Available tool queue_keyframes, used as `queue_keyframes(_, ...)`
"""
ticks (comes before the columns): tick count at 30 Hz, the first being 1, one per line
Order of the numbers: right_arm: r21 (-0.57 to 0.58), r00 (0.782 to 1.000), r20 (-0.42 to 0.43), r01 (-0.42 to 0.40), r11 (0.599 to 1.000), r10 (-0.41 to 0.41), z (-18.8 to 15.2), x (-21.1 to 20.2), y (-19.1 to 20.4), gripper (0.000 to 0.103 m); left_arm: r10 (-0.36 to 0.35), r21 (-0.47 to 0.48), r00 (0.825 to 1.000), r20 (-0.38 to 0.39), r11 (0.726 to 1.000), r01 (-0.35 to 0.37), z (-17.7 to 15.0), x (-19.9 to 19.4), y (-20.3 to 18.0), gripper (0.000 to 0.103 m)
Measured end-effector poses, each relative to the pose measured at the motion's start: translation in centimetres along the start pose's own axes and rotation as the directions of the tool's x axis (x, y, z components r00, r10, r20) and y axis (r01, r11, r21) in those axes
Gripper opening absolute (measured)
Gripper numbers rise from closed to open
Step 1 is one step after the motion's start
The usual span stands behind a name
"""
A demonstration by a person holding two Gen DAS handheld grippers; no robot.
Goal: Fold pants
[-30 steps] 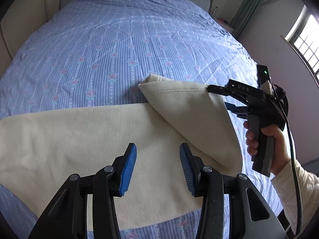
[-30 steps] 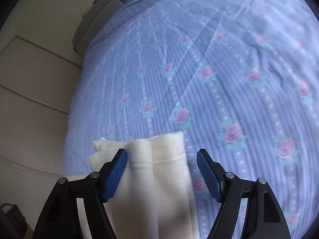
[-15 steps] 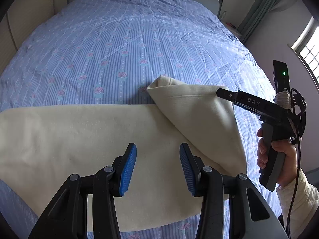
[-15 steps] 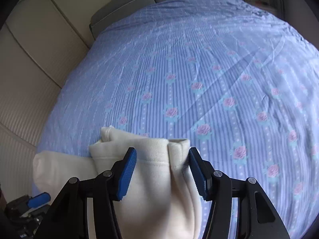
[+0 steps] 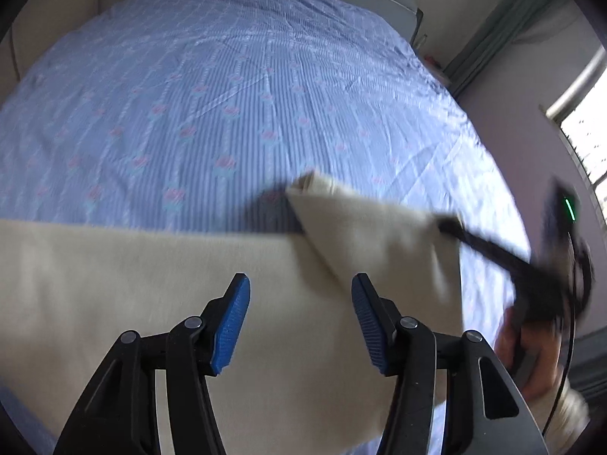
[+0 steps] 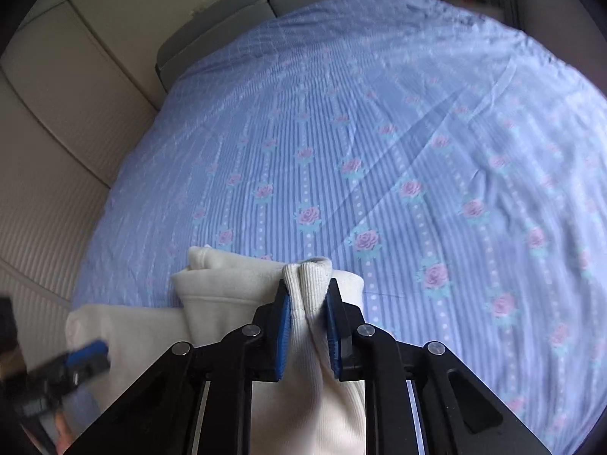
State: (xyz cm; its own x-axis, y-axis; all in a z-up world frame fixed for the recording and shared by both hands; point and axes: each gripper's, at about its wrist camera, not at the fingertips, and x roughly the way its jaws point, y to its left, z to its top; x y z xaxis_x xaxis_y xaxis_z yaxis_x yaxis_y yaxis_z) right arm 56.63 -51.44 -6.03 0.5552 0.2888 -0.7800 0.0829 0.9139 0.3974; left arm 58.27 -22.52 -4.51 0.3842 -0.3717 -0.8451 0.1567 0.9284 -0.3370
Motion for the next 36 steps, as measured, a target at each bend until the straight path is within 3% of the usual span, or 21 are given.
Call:
queue_keyframes(5, -0.034, 0.999, 0.043, -0.022, 0.999, 0.023, -2.3, -3.9, 2.8, 0.018, -0.136, -0.076, 0.988, -0.066, 0.988, 0.131, 5.8, 4.0, 1.1, 0.063)
queue_keyframes(8, -0.026, 0.999, 0.012, -0.048, 0.998, 0.049, -3.6, -4.1, 4.2, 0.018, -0.129, -0.038, 0.977, -0.170, 0.992, 0.124, 7.8, 7.7, 0.6, 0.063)
queue_keyframes(13, 0.002, 0.990, -0.043, -0.133, 0.991, 0.133, -5.8, -4.3, 6.3, 0.018, -0.115, 0.096, 0.949, -0.294, 0.984, 0.149, 8.0, 11.4, -1.2, 0.064)
queue_keyframes(16, -0.013, 0.987, -0.069, -0.146, 0.989, 0.145, -7.1, -4.1, 7.4, 0.018, -0.037, 0.192, 0.949, -0.313, 0.976, 0.102, 7.9, 13.0, -1.6, 0.063)
queue_keyframes(19, 0.010, 0.985, -0.087, -0.151, 0.989, 0.151, -7.5, -3.7, 7.7, 0.018, -0.059, 0.182, 0.940, -0.335, 0.975, 0.126, 8.2, 13.7, -1.1, 0.063)
queue_keyframes(24, 0.029, 0.985, -0.102, -0.134, 0.991, 0.137, -7.6, -3.0, 8.3, 0.018, -0.026, 0.222, 0.962, -0.273, 0.971, 0.089, 9.4, 13.0, -0.8, 0.063)
queue_keyframes(27, 0.057, 0.983, -0.111, -0.141, 0.988, 0.147, -7.7, -2.4, 8.8, 0.018, -0.036, 0.232, 0.934, -0.356, 0.965, 0.126, 9.2, 14.8, -1.4, 0.061)
queue_keyframes(28, 0.057, 0.983, -0.116, -0.139, 0.989, 0.145, -7.9, -2.1, 9.2, 0.018, -0.046, 0.230, 0.922, -0.384, 0.963, 0.144, 9.0, 15.4, -1.7, 0.060)
queue_keyframes(30, 0.052, 0.982, -0.126, -0.137, 0.989, 0.142, -8.5, -1.8, 9.6, 0.018, -0.040, 0.251, 0.926, -0.376, 0.957, 0.143, 8.6, 16.1, -2.5, 0.056)
queue_keyframes(32, 0.056, 0.979, -0.147, -0.134, 0.989, 0.141, -8.9, -1.1, 9.7, 0.018, -0.037, 0.223, 0.933, -0.357, 0.967, 0.124, 8.6, 16.1, -2.3, 0.028)
queue_keyframes(34, 0.064, 0.978, -0.155, -0.129, 0.990, 0.137, -9.2, -1.1, 10.0, 0.018, -0.095, 0.163, 0.936, -0.339, 0.974, 0.158, 9.3, 15.2, -1.9, 0.019)
queue_keyframes(36, 0.044, 0.981, -0.145, -0.122, 0.992, 0.127, -9.2, -1.8, 10.6, 0.018, -0.172, 0.115, 0.937, -0.305, 0.970, 0.215, 9.9, 12.5, -1.5, 0.018)
